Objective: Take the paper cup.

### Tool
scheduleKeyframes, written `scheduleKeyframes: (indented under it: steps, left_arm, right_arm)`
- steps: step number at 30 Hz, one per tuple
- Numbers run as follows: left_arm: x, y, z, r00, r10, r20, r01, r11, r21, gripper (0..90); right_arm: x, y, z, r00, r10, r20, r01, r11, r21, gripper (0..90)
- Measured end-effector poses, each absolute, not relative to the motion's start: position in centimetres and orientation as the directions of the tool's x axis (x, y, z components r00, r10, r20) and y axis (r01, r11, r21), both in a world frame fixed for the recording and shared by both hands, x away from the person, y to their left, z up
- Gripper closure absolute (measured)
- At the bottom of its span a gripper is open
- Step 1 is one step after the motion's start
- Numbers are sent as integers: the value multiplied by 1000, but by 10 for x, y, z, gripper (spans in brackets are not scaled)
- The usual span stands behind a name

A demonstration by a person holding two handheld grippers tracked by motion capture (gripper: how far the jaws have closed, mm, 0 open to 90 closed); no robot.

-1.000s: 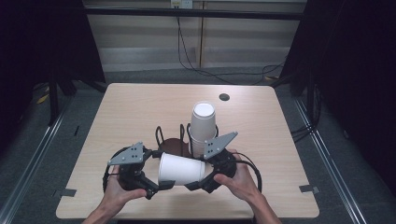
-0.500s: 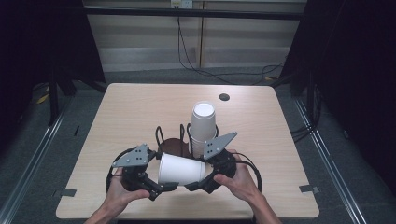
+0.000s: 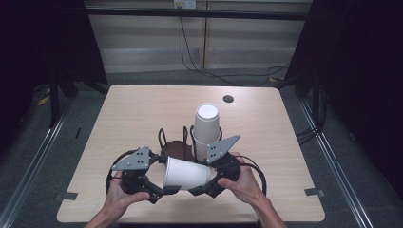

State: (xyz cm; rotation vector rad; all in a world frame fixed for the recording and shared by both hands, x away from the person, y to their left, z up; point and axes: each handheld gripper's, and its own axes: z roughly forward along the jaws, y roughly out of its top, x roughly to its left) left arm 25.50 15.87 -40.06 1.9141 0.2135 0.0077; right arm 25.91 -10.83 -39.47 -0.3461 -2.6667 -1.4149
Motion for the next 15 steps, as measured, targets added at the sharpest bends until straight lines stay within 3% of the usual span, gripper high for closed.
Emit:
scheduleKeyframes:
  steps: [15]
  left_arm:
    - [253, 159, -397, 984, 142, -112, 154, -332, 931, 149]
  right_arm:
    - [258, -107, -395, -971, 173, 166, 234, 542, 807, 159]
